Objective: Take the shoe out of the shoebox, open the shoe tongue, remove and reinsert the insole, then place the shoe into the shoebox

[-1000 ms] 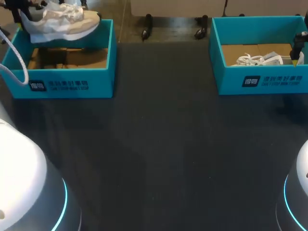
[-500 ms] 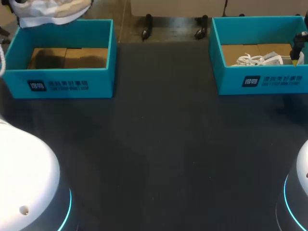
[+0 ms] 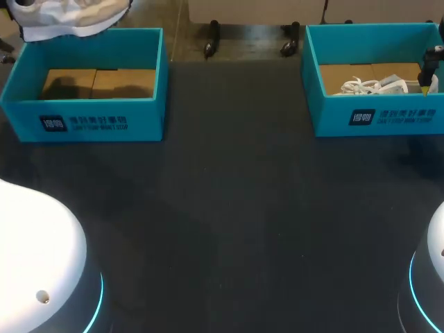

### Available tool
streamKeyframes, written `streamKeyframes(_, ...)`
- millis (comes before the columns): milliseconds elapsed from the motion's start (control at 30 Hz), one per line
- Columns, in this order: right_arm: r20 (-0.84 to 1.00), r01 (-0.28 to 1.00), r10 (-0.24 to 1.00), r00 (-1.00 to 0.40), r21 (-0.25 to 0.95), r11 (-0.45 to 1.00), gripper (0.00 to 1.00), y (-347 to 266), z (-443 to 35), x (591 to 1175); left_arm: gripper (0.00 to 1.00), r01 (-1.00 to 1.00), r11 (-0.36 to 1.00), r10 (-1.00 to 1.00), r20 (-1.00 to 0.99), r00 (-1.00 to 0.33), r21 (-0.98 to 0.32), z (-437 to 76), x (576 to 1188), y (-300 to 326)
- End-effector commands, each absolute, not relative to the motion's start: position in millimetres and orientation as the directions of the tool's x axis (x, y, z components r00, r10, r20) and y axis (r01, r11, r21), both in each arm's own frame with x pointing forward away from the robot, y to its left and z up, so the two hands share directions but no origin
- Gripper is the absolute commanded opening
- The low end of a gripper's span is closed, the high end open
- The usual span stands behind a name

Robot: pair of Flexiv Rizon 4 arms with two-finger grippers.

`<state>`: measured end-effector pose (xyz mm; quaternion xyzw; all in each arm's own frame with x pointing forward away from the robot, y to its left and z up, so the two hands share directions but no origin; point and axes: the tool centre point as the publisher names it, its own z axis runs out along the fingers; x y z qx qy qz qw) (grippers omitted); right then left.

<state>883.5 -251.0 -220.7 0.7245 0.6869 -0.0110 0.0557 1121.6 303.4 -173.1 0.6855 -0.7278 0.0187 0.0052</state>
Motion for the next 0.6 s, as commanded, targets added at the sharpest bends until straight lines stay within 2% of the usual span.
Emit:
streamKeyframes(33,-0.093,0.997,0.994,0.056,0.066,-0.05,1.0,-251,-221,883,0.0,-0.995,0.014,-1.0,-0.004,-0.013,-0.103,-156,1095,295)
streamKeyframes(300,-0.093,0.997,0.994,0.056,0.066,-0.05,1.0,-251,-221,883,0.0,-0.99,-0.041,-0.995,-0.082,0.053,-0.136,-132,1046,272)
streamKeyframes(600,-0.093,0.997,0.994,0.056,0.066,-0.05,1.0,-251,-221,883,0.0,-0.988,0.062,-0.997,-0.045,-0.056,-0.14,-132,1000,238)
